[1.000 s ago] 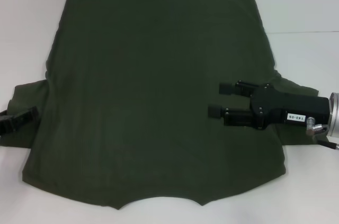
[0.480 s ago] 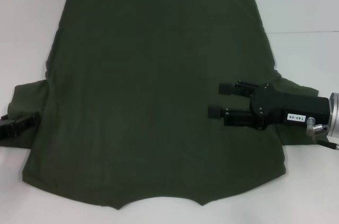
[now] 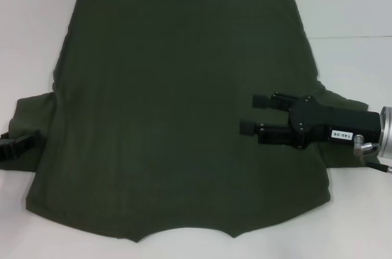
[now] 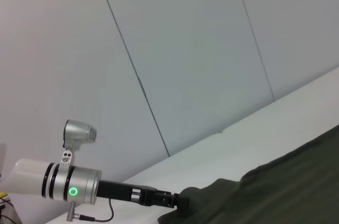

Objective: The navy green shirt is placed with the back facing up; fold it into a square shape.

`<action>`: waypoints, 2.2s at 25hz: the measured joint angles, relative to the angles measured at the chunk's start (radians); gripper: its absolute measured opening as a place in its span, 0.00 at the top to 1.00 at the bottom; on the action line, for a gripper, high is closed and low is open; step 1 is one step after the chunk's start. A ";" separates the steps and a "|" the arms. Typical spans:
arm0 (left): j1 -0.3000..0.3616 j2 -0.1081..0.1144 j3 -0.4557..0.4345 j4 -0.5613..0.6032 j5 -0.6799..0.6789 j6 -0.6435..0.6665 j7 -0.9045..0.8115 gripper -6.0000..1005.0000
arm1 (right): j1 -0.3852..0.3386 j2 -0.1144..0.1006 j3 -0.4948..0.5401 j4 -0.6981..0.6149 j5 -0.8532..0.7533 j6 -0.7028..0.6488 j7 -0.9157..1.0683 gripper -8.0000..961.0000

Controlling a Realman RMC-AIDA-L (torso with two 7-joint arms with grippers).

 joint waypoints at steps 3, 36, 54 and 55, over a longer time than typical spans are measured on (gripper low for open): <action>-0.001 0.000 -0.001 0.006 0.002 -0.003 -0.001 0.29 | 0.000 0.000 0.001 0.000 0.001 0.000 0.000 0.05; -0.015 0.012 0.003 0.050 0.008 -0.031 -0.009 1.00 | -0.002 0.000 0.003 0.004 0.034 0.001 -0.009 0.05; -0.027 0.040 -0.005 0.103 0.034 -0.097 -0.016 1.00 | -0.002 0.001 0.005 0.039 0.053 0.025 -0.015 0.05; -0.028 0.041 -0.005 0.106 0.034 -0.099 -0.016 1.00 | -0.001 0.001 0.005 0.041 0.053 0.025 -0.017 0.05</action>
